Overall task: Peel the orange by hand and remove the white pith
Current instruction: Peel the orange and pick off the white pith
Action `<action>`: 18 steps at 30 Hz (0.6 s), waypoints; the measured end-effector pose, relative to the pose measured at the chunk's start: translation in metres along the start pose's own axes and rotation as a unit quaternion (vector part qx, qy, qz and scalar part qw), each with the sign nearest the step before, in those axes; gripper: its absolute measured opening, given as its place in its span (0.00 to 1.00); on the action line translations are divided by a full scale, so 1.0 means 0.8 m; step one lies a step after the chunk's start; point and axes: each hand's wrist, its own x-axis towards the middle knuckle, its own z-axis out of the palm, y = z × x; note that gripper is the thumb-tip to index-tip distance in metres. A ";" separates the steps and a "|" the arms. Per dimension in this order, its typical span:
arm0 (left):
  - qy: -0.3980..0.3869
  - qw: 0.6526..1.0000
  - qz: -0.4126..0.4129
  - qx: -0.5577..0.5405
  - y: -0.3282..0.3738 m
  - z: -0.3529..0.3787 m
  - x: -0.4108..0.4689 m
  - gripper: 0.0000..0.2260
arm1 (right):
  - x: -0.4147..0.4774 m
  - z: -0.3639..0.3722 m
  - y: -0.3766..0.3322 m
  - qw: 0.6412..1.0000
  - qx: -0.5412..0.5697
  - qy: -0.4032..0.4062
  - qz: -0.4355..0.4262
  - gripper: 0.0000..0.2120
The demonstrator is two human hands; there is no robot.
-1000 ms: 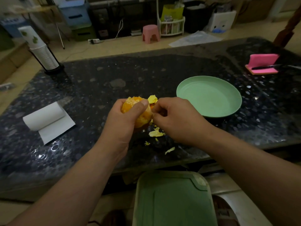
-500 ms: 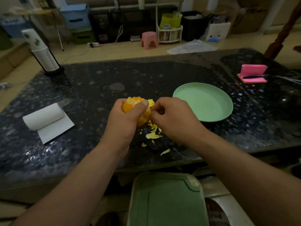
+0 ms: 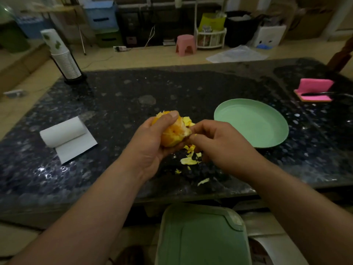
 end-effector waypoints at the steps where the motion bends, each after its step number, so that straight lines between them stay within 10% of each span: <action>1: 0.000 1.000 0.002 0.004 0.001 -0.002 0.001 0.23 | 0.000 0.002 0.002 1.000 -0.026 -0.009 -0.013 0.03; 18: -0.034 0.983 0.081 0.161 -0.001 -0.003 -0.009 0.36 | 0.004 -0.005 0.004 0.999 -0.035 -0.017 -0.020 0.10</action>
